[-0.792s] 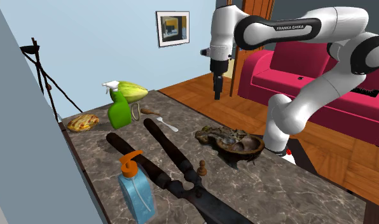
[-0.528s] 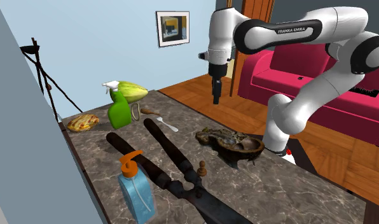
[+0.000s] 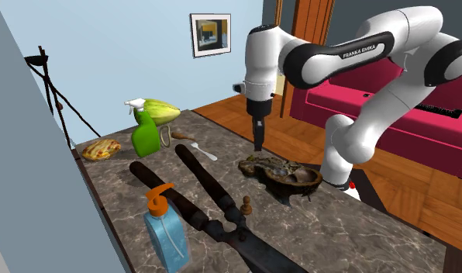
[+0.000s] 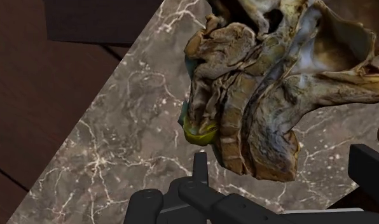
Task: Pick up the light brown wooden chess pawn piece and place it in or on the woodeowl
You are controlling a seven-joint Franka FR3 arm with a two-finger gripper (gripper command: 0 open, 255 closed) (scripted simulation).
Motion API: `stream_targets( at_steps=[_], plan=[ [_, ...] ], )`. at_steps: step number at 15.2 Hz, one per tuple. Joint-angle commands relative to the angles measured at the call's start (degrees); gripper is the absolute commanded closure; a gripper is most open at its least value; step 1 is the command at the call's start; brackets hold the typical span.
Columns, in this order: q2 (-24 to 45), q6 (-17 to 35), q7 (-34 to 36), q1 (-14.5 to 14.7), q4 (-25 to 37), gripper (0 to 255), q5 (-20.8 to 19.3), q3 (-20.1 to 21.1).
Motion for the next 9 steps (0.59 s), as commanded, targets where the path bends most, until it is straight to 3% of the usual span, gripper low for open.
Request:
stream_targets(
  at_steps=[1, 9],
  plan=[
    [2.6, 1.0, 3.2, 0.7, 1.4, 0, 0.8, 3.0],
    [15.5, 5.8, 15.0, 1.9, 8.0, 0, 0.4, 13.8]
  ],
)
